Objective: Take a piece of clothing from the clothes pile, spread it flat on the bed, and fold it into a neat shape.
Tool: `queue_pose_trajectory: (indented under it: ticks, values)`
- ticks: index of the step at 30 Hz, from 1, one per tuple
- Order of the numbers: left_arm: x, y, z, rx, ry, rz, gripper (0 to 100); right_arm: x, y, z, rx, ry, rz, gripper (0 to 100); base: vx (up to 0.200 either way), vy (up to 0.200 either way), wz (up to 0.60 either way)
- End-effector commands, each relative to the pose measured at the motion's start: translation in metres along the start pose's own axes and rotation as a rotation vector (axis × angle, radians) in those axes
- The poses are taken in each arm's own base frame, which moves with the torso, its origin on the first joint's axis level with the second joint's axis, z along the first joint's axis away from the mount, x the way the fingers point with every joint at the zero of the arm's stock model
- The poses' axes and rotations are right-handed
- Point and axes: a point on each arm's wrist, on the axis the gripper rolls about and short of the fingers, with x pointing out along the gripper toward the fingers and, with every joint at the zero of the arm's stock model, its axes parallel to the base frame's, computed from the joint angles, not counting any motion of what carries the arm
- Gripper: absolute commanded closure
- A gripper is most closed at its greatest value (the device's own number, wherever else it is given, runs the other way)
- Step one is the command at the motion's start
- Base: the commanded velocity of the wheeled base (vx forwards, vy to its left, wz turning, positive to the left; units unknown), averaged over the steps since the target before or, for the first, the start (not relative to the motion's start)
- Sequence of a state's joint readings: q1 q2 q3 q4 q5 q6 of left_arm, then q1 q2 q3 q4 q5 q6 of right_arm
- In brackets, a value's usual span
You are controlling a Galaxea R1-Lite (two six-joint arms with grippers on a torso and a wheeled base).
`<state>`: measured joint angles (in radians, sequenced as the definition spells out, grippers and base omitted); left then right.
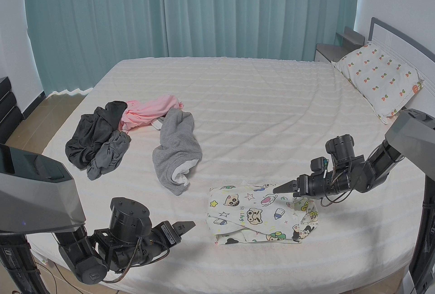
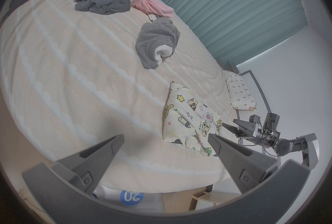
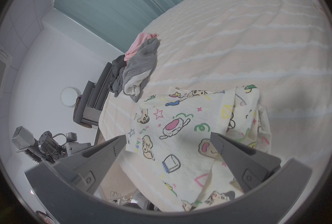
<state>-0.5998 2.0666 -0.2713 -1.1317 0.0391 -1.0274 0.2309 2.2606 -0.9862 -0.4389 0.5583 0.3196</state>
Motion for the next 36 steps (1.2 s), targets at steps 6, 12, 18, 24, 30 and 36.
queue_pose_trajectory:
  ticks: [6, 12, 18, 24, 30, 36]
  values:
    - [0.001, 0.001, -0.001, 0.0, 0.0, 0.008, 0, 0.02, -0.029, 0.005, 0.049, 0.012, -0.07, 0, 0.0, 0.0, 0.0]
    - [0.001, 0.001, -0.001, 0.0, 0.0, 0.008, 0, 0.02, -0.039, 0.005, 0.064, 0.012, -0.085, 0, 0.0, 0.0, 0.0]
    - [0.002, 0.002, 0.0, -0.001, 0.0, 0.01, 0, 0.023, -0.042, 0.007, 0.066, 0.004, -0.076, 0, 0.0, 0.0, 0.0]
    - [0.002, 0.002, -0.001, -0.001, 0.0, 0.013, 0, 0.035, -0.033, 0.013, 0.04, 0.006, -0.055, 0, 0.0, 0.0, 0.0]
    - [0.002, 0.002, 0.0, -0.002, -0.002, 0.012, 0, 0.038, -0.037, 0.013, 0.08, 0.065, -0.046, 100, 0.0, 0.0, 0.0]
    - [0.002, 0.002, 0.0, -0.002, -0.002, 0.012, 0, 0.03, -0.051, 0.017, 0.123, 0.067, -0.043, 100, 0.0, 0.0, 0.0]
